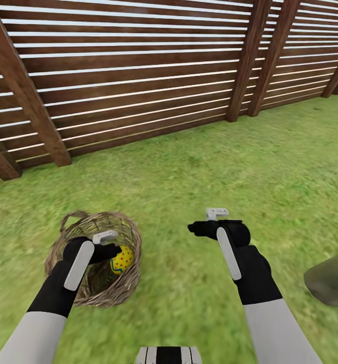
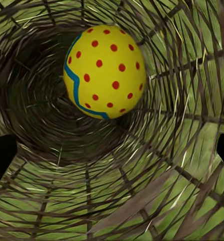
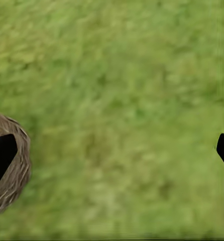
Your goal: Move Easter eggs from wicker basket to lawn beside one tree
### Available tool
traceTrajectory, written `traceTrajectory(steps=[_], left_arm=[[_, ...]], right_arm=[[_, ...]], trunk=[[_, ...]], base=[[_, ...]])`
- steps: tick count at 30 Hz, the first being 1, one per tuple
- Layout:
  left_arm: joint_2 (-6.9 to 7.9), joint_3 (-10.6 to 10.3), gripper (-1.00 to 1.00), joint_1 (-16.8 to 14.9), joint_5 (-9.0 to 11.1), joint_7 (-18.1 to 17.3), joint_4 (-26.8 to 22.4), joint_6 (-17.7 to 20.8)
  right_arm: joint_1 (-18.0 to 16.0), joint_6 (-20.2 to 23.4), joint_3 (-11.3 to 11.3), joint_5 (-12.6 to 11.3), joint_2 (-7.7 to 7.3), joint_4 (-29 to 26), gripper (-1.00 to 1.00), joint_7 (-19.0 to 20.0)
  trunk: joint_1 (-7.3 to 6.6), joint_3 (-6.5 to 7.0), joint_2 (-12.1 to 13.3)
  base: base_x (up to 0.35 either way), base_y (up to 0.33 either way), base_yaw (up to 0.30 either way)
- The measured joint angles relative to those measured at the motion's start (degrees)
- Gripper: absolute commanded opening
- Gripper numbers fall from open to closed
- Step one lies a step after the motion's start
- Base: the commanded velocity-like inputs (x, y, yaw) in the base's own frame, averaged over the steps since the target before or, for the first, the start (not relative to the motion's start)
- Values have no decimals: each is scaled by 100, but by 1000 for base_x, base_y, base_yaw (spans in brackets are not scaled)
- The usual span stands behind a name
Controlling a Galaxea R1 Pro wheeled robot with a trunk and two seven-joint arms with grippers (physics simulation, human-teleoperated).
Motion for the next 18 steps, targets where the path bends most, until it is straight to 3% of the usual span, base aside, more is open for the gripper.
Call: traceTrajectory(steps=[6,18], left_arm=[[2,1,100,1,7,7,-7,1],[7,1,100,1,20,-11,-16,1]], right_arm=[[8,-1,6,-1,5,-5,100,1],[12,-1,7,-6,10,-6,100,1]], trunk=[[5,-45,-3],[5,-45,-3]], base=[[0,0,-98],[12,9,-12]])
